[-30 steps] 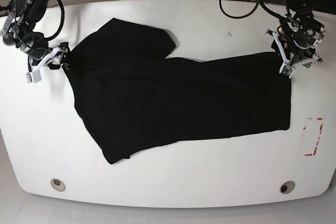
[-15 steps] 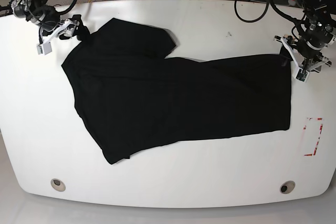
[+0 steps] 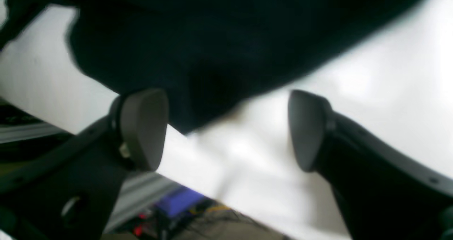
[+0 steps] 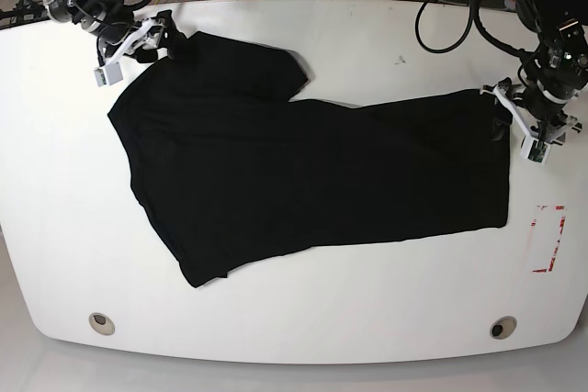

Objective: Fold the T-shirt properly
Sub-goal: 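Release the shirt and regrasp its collar edge with both grippers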

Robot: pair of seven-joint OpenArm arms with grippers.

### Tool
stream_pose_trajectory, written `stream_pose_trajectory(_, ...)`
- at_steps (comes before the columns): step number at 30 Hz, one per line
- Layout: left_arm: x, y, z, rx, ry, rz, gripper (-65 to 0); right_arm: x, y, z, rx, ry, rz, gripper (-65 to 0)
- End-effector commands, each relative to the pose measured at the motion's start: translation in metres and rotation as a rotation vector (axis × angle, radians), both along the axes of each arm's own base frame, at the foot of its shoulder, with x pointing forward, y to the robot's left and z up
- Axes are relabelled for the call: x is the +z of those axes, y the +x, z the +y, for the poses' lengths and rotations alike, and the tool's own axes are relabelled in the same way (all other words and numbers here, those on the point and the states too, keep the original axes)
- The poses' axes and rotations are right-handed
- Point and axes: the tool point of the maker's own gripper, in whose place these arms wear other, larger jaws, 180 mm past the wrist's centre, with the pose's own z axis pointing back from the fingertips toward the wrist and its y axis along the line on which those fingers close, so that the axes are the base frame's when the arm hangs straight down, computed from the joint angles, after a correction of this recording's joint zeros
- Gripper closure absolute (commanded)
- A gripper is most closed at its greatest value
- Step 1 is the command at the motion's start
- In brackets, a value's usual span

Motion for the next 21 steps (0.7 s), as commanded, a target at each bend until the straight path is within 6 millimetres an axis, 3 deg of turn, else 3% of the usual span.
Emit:
stream_pose_trajectory(1, -0.013, 0.012, -0.004, -0.005, -0.063, 0.011, -34.3, -0.006, -0.006, 0.01, 0.031, 0.002, 0.04, -49.6)
stream_pose_trajectory(9, -0.045, 0.013, -0.01, -0.016, -0.105, 0.059, -34.2, -0.009, -0.001, 0.044, 0.05, 0.076, 0.057, -49.5)
stream_pose_trajectory(13, -0.068, 0.008, -0.01, -0.029, -0.068, 0.11, -34.0, -0.008, 0.006, 0.045, -0.021, 0.103, 0.044, -45.8)
stream_pose_trajectory(14, -0.072, 0.007, -0.01, -0.031, -0.064, 0.118, -34.0, -0.007, 0.008, 0.044, -0.027, 0.104, 0.039, -41.5)
stream_pose_trajectory(19, -0.084, 0.001, -0.005, -0.017, -0.073, 0.145, -33.9, -0.006, 0.01, 0.044, -0.03, 0.104, 0.028, -6.5)
stream_pose_trajectory(21, -0.085, 0.0, -0.004, -0.015, -0.072, 0.15, -33.9, -0.005, 0.012, 0.043, -0.027, 0.101, 0.02, 0.0)
